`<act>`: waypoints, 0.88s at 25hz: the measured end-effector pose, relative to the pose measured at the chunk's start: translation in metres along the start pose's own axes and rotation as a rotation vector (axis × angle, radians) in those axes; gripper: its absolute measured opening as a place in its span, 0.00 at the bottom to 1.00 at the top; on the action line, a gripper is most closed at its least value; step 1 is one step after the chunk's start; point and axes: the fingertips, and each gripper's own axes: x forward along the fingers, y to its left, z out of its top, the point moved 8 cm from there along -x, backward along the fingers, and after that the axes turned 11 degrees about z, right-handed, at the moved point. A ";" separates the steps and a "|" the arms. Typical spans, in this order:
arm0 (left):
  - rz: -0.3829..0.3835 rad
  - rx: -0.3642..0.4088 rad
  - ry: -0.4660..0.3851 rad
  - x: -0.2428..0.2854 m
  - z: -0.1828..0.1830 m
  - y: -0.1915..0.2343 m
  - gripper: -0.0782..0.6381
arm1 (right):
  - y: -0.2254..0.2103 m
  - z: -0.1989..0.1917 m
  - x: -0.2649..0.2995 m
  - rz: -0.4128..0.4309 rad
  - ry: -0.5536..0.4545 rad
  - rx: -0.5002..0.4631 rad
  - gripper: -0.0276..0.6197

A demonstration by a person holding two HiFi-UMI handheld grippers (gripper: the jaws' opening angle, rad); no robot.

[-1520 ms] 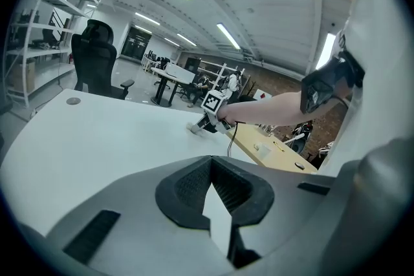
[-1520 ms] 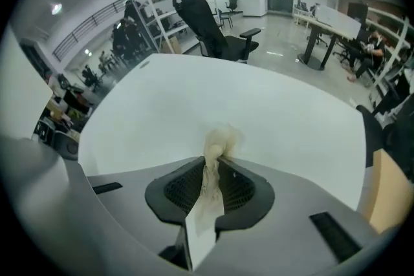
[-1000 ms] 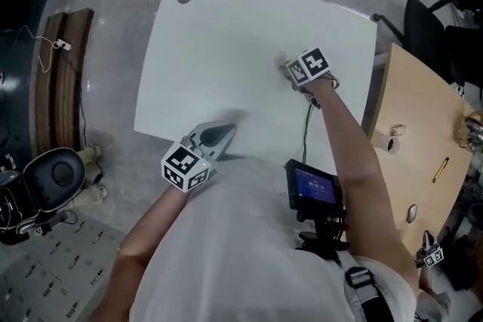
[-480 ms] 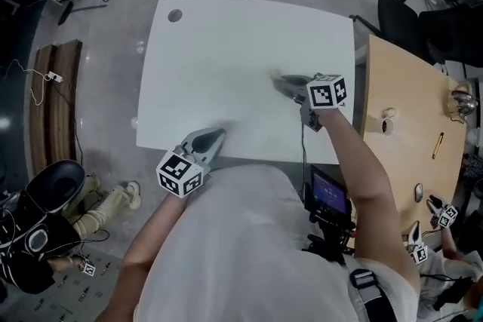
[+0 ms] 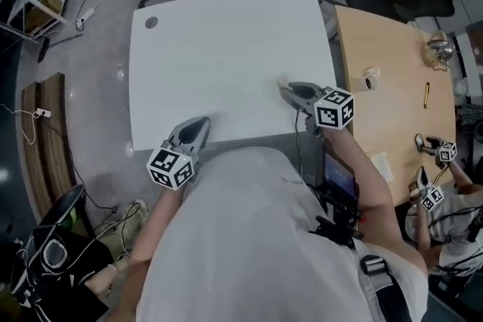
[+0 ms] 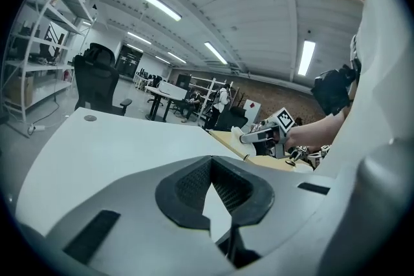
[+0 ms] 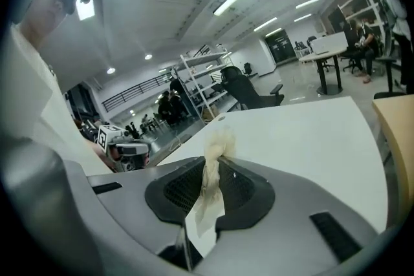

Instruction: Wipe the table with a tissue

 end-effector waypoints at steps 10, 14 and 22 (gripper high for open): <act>-0.068 0.052 -0.012 -0.005 0.007 -0.013 0.12 | 0.061 0.003 -0.003 -0.067 -0.125 -0.103 0.14; -0.089 0.080 -0.024 -0.008 0.006 -0.023 0.12 | 0.074 -0.001 -0.010 -0.094 -0.152 -0.126 0.14; -0.105 0.074 -0.029 -0.015 -0.002 -0.022 0.12 | 0.093 0.000 -0.006 -0.125 -0.168 -0.160 0.14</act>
